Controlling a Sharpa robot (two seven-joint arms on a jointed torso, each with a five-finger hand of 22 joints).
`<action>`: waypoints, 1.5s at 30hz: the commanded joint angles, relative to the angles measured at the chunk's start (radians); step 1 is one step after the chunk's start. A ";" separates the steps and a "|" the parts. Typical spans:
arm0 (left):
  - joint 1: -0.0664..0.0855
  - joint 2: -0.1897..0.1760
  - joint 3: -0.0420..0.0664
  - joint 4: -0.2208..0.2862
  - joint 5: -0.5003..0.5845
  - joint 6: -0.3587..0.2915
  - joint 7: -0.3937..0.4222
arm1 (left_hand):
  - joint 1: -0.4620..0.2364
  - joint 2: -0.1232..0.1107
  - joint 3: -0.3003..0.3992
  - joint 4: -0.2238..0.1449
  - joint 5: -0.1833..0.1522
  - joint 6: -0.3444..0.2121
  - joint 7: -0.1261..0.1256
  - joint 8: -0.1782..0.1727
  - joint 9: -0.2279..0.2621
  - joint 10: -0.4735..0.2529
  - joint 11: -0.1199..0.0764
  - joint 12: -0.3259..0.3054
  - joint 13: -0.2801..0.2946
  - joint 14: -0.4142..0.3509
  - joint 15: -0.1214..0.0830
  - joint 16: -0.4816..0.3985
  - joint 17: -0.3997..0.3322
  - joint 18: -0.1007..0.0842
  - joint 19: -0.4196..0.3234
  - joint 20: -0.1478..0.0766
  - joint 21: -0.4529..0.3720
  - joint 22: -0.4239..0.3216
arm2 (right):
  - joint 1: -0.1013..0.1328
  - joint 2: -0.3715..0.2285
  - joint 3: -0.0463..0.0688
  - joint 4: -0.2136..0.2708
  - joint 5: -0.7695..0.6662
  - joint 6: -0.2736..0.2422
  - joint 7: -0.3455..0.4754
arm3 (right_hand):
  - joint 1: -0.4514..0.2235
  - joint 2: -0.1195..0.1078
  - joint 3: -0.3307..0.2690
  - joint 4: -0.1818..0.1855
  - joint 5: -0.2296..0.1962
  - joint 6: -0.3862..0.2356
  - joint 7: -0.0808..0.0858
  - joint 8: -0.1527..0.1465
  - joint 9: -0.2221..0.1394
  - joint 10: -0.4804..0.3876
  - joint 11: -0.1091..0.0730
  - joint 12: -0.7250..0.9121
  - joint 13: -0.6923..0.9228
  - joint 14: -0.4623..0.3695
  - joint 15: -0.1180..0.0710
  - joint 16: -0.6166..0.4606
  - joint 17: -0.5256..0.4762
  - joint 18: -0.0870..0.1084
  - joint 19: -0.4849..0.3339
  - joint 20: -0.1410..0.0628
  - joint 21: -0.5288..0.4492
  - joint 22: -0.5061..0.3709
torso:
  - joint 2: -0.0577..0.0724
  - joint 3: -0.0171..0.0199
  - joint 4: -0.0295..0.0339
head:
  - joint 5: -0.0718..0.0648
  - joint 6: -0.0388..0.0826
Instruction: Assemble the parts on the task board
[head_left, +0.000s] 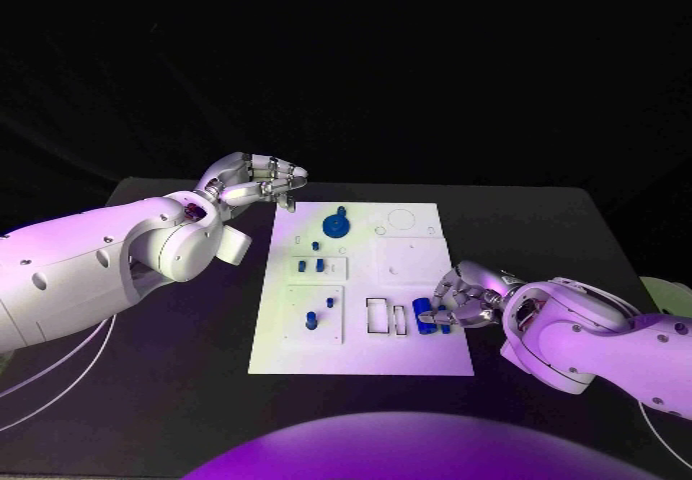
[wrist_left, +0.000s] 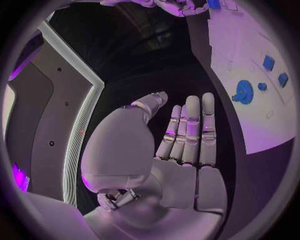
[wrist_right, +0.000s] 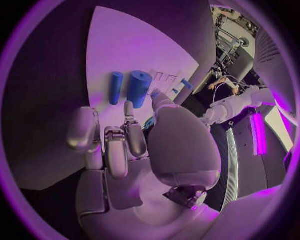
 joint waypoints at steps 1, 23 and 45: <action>0.000 0.000 0.001 0.003 0.008 0.010 0.008 | -0.012 0.002 -0.006 0.001 0.001 -0.006 0.002 0.005 -0.001 -0.007 0.000 0.004 -0.001 -0.004 0.001 0.003 -0.001 0.008 -0.001 0.004 -0.005 -0.002 | -0.005 0.010 0.000 -0.008 -0.026 0.022 -0.023 | -0.006 0.006 -0.005 0.000 0.004 0.004 -0.005 0.005 0.001 0.007 0.000 0.000 -0.003 0.094 -0.006 0.004 0.222 -0.018 0.006 0.000 0.001 0.039 | 0.001 0.0005 -0.0001 | 0.005 0.000; 0.000 -0.001 0.000 0.003 0.059 0.042 -0.006 | -0.022 0.006 -0.013 0.013 0.004 -0.009 0.003 0.006 -0.003 -0.014 0.001 0.008 -0.002 -0.006 0.002 0.006 -0.002 0.008 0.000 0.006 -0.012 -0.005 | -0.029 0.072 0.000 -0.050 -0.052 0.010 -0.042 | 0.016 0.017 -0.001 -0.002 0.018 0.019 -0.010 0.011 0.003 0.013 -0.005 0.006 0.008 0.094 -0.010 0.003 0.220 -0.018 0.005 -0.002 0.001 0.041 | 0.000 -0.0008 0.0001 | 0.010 0.000; 0.000 0.000 0.000 0.004 0.058 0.040 -0.006 | -0.023 0.007 -0.015 0.015 0.006 -0.010 0.003 0.005 -0.004 -0.016 0.001 0.010 -0.003 -0.007 0.003 0.007 -0.002 0.008 0.000 0.006 -0.014 -0.006 | -0.021 0.055 0.003 0.014 0.004 -0.171 0.035 | 0.080 0.057 0.118 -0.001 0.142 0.109 -0.048 0.028 0.012 0.080 -0.040 0.073 0.111 0.102 -0.040 0.017 0.263 -0.027 0.026 -0.030 0.049 0.071 | -0.002 -0.0018 -0.0009 | 0.006 0.000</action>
